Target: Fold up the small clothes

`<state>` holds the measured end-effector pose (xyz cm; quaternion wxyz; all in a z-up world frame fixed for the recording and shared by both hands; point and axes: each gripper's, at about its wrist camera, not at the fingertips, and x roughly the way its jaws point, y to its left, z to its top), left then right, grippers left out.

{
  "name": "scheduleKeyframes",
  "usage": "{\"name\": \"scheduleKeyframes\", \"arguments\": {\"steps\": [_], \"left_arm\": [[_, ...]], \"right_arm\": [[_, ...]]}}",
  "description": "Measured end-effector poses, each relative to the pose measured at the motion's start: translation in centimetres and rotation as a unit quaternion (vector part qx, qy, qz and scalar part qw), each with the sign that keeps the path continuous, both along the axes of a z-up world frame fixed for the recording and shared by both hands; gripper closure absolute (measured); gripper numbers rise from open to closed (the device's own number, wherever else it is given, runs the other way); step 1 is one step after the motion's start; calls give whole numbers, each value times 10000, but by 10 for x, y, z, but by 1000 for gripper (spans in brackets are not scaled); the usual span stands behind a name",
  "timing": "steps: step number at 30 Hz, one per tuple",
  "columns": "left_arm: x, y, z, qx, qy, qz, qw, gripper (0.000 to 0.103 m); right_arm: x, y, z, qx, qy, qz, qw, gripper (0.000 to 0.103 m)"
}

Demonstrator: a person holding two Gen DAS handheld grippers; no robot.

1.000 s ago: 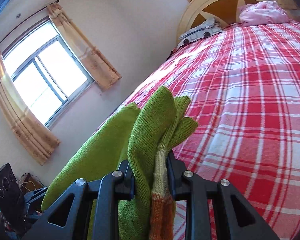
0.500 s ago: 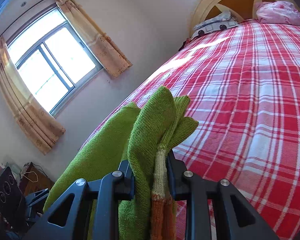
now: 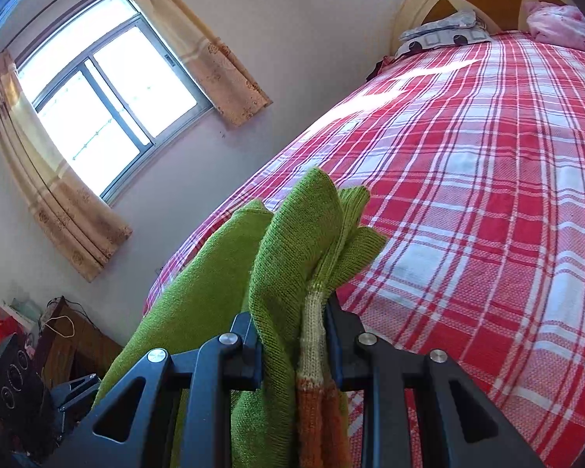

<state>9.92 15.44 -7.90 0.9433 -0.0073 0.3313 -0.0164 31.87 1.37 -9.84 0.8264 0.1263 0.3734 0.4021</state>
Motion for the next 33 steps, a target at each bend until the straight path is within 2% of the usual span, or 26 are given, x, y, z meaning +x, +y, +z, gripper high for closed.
{"name": "scheduleKeyframes", "arguments": {"steps": [12, 26, 33], "left_arm": [[-9, 14, -20, -70, 165, 162, 9997, 69], [-16, 19, -39, -101, 286, 119, 9995, 69], [-19, 20, -54, -86, 362, 101, 9993, 61]], "right_arm": [[3, 28, -18, -218, 175, 119, 9995, 77], [9, 29, -32, -444, 313, -40, 9985, 77], [16, 24, -48, -610, 524, -190, 9966, 77]]}}
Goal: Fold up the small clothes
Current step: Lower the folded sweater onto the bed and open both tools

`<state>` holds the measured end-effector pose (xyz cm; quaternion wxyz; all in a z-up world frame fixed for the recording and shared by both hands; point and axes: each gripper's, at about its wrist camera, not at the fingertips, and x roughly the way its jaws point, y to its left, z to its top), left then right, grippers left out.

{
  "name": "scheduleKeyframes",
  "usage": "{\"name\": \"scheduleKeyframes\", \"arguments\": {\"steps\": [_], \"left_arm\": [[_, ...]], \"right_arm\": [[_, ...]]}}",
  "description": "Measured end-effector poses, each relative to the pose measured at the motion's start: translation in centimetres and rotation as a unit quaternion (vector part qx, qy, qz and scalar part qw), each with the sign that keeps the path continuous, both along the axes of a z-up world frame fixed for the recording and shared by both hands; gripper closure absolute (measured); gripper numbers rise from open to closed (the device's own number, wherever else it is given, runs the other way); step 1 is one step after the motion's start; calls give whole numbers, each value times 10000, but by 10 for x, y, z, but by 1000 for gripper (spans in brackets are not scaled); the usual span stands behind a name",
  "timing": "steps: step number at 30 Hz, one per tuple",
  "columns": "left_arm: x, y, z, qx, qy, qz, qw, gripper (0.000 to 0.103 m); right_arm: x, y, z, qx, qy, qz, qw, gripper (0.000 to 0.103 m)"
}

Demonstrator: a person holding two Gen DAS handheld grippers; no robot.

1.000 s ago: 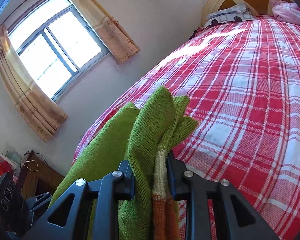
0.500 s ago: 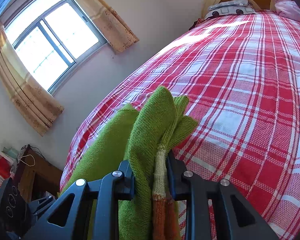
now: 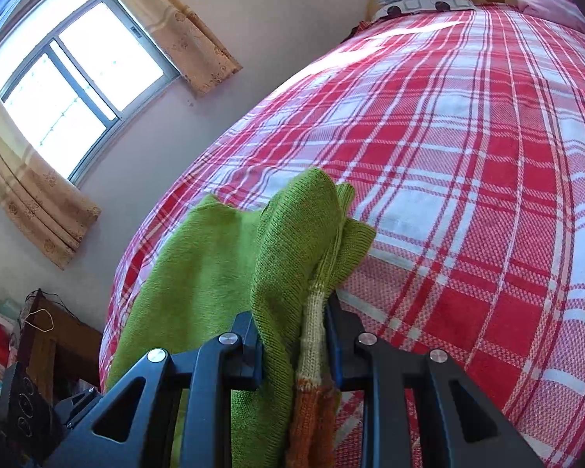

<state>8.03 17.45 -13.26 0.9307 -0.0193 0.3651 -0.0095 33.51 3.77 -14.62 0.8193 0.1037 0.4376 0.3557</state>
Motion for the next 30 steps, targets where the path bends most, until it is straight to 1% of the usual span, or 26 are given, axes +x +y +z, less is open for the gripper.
{"name": "scheduleKeyframes", "arguments": {"steps": [1, 3, 5, 7, 9, 10, 11, 12, 13, 14, 15, 16, 17, 18, 20, 22, 23, 24, 25, 26, 27, 28, 30], "left_arm": [[-1, -1, -2, 32, 19, -8, 10000, 58], [-2, -1, -3, 60, 25, -8, 10000, 54], [-3, -1, -1, 109, 30, -15, 9999, 52], [-5, -3, 3, 194, 56, -35, 9998, 50], [-11, -8, 10, 474, 29, -113, 9988, 47], [-16, -10, 16, 637, -76, -151, 9978, 47], [-23, -12, 25, 820, -244, -187, 9962, 46], [-28, -12, 33, 931, -376, -196, 9948, 41], [-32, -11, 40, 947, -491, -174, 9941, 33], [-35, -6, 50, 866, -638, -80, 9942, 27], [-35, -1, 56, 767, -744, 52, 9943, 17], [-34, 6, 62, 660, -845, 198, 9940, 13], [-30, 12, 65, 525, -914, 357, 9938, 13], [-25, 17, 65, 462, -909, 488, 9936, 13], [-9, 23, 58, 502, -804, 761, 9926, 13], [8, 29, 46, 583, -678, 992, 9910, 13], [14, 32, 36, 643, -506, 1132, 9902, 13], [19, 34, 29, 632, -367, 1166, 9905, 13], [21, 35, 22, 596, -257, 1144, 9913, 13], [23, 36, 15, 621, -162, 1176, 9910, 13], [22, 36, 11, 659, -144, 1165, 9909, 12], [21, 36, 8, 693, -164, 1157, 9907, 9], [20, 39, 2, 720, -190, 1240, 9895, 4]], "right_arm": [[0, 0, 0, -8, -1, -8, 10000, 77], [-1, 0, -1, -71, -28, -17, 10000, 77], [-2, 2, -1, -249, -87, -65, 9996, 75], [-3, 0, -2, -290, -101, -107, 9995, 74], [-5, -7, 1, -275, -103, -205, 9994, 70], [-8, -12, 4, -266, -141, -297, 9991, 66], [-12, -19, 10, -228, -224, -383, 9988, 66], [-16, -23, 17, -196, -305, -440, 9984, 66], [-21, -29, 24, -154, -412, -491, 9978, 66], [-28, -33, 31, -108, -524, -517, 9972, 66], [-37, -35, 40, -3, -636, -475, 9968, 66], [-44, -36, 48, 119, -722, -393, 9965, 66], [-53, -35, 55, 231, -795, -282, 9962, 66], [-63, -31, 60, 336, -828, -108, 9959, 65], [-79, -21, 62, 528, -730, 298, 9955, 62], [-90, -12, 54, 599, -548, 594, 9949, 61], [-94, -8, 48, 526, -486, 678, 9951, 61], [-96, -5, 38, 280, -450, 600, 9968, 61], [-94, -4, 28, 102, -323, 501, 9982, 61], [-89, -4, 15, 17, -63, 457, 9989, 61], [-85, -5, 3, 107, 155, 453, 9988, 61], [-85, -6, 0, 194, 117, 442, 9988, 61], [-88, -3, 0, 111, -71, 447, 9989, 61]]}}
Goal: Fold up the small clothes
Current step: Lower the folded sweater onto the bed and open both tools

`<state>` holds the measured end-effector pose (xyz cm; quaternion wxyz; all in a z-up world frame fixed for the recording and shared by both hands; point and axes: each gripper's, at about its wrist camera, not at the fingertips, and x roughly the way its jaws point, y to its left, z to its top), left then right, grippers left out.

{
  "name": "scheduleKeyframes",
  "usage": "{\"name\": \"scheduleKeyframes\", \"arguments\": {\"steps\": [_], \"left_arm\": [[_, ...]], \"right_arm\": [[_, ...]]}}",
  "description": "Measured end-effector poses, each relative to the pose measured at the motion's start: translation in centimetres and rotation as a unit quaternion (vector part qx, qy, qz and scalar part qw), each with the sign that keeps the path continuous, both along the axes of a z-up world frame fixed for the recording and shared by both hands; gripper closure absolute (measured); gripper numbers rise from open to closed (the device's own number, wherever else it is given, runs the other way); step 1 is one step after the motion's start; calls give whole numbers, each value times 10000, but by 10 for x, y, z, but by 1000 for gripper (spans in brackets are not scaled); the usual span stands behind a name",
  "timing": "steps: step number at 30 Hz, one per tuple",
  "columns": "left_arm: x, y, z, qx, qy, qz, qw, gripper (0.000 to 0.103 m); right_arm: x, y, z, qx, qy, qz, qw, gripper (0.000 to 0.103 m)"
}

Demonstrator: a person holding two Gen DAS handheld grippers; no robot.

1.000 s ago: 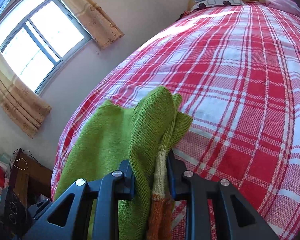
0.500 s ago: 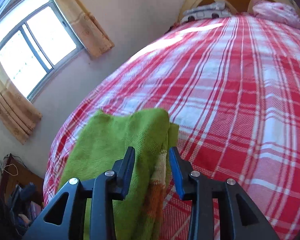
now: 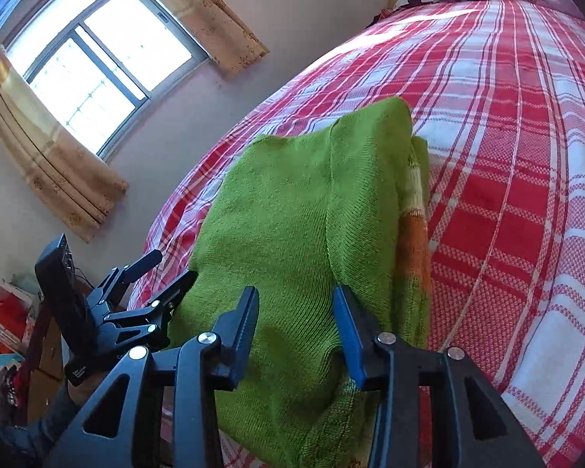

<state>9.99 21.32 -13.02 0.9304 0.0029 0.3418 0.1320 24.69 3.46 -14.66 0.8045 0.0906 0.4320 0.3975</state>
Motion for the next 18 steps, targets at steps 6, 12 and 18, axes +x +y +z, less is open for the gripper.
{"name": "scheduleKeyframes", "arguments": {"steps": [6, 12, 18], "left_arm": [[0, 14, -6, -398, -142, 133, 9990, 0], [-24, 3, 28, -240, -284, 106, 9993, 0], [-39, -14, 67, -284, -720, -162, 9969, 0]], "right_arm": [[-20, 0, 8, 21, -247, -218, 9995, 61], [-65, -26, 45, -217, -1216, -654, 9902, 49], [-104, -38, 77, -610, -1972, -927, 9741, 46]]}}
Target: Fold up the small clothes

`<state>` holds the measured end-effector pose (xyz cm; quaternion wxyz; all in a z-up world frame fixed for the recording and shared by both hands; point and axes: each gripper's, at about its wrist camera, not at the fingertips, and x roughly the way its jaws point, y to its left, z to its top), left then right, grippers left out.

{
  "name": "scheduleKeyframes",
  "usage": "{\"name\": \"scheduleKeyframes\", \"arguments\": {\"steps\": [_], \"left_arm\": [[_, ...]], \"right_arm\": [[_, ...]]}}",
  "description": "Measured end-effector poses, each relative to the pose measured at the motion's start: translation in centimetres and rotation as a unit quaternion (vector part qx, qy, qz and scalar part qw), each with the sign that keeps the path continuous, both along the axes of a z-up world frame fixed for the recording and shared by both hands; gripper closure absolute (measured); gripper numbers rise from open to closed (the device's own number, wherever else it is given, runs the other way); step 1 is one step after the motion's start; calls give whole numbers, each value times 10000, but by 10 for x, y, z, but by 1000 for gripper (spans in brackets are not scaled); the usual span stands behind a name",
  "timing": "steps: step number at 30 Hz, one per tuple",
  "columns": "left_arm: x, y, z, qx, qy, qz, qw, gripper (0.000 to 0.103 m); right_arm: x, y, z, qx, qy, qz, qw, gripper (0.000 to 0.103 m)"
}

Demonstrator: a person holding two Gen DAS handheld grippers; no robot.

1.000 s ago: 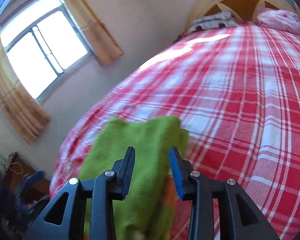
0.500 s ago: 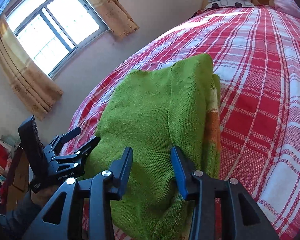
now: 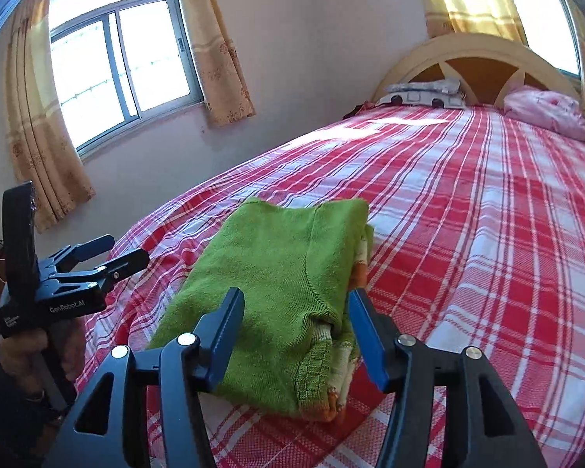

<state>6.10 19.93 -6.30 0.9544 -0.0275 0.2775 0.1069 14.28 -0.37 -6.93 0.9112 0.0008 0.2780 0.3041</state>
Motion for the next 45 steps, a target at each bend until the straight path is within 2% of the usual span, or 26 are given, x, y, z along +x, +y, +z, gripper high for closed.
{"name": "scheduleKeyframes", "arguments": {"steps": [5, 14, 45], "left_arm": [[-8, -16, 17, 110, -198, -235, 9995, 0], [-14, -23, 25, 127, -310, -287, 9990, 0], [-17, -27, 23, 100, -328, -296, 9990, 0]], "right_arm": [[-16, -10, 16, -56, -393, -256, 9989, 44], [-23, -17, 25, 48, -577, -390, 9976, 40], [-26, -13, 20, -4, -571, -389, 9976, 40]]}}
